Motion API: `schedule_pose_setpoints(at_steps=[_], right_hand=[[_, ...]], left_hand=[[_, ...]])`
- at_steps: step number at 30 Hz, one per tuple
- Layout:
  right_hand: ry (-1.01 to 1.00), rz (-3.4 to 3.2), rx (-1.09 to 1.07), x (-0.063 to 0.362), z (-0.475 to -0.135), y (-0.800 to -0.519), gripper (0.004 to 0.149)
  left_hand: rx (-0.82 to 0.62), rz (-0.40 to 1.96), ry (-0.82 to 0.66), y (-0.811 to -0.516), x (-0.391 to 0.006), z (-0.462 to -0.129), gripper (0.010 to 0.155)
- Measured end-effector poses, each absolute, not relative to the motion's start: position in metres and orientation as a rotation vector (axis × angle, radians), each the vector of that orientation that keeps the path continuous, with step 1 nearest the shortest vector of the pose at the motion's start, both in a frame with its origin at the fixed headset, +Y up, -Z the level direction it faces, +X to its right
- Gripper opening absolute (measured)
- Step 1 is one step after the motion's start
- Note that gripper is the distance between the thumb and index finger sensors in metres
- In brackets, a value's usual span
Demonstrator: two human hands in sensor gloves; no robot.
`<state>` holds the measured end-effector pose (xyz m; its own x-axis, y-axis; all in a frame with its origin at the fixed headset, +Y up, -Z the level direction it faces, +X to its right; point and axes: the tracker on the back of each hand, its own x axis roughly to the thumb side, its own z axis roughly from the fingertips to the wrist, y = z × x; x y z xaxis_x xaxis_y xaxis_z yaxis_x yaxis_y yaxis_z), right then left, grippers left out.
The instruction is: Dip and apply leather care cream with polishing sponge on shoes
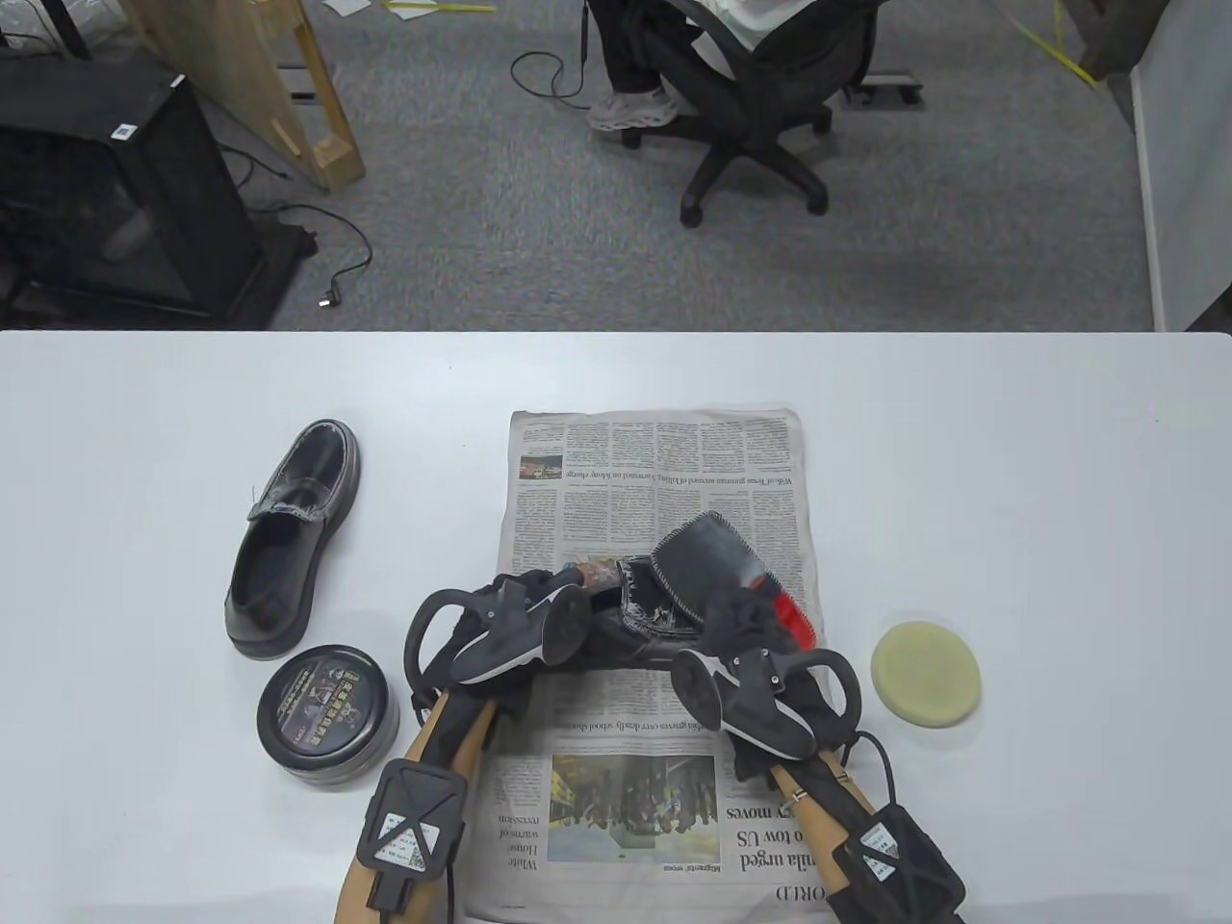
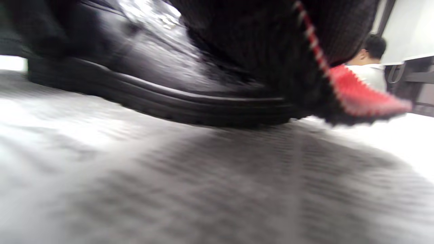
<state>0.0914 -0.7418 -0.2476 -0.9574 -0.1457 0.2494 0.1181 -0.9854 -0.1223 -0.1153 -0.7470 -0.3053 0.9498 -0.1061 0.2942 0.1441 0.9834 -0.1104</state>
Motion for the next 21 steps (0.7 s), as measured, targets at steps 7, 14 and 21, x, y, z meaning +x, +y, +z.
schedule_pose_setpoints(at_steps=[7,14,21], right_hand=[[0.189,-3.246,-0.584,0.066,-0.238,-0.730,0.051],[0.071,-3.305,-0.444,0.059,-0.279,-0.732,0.050],[0.007,-3.245,-0.182,0.088,-0.302,-0.744,0.051]], left_hand=[[-0.142,-0.114,-0.308,-0.748,-0.115,-0.306,0.088],[-0.144,-0.101,-0.316,-0.748,-0.116,-0.307,0.088],[-0.140,-0.101,-0.306,-0.748,-0.117,-0.306,0.090]])
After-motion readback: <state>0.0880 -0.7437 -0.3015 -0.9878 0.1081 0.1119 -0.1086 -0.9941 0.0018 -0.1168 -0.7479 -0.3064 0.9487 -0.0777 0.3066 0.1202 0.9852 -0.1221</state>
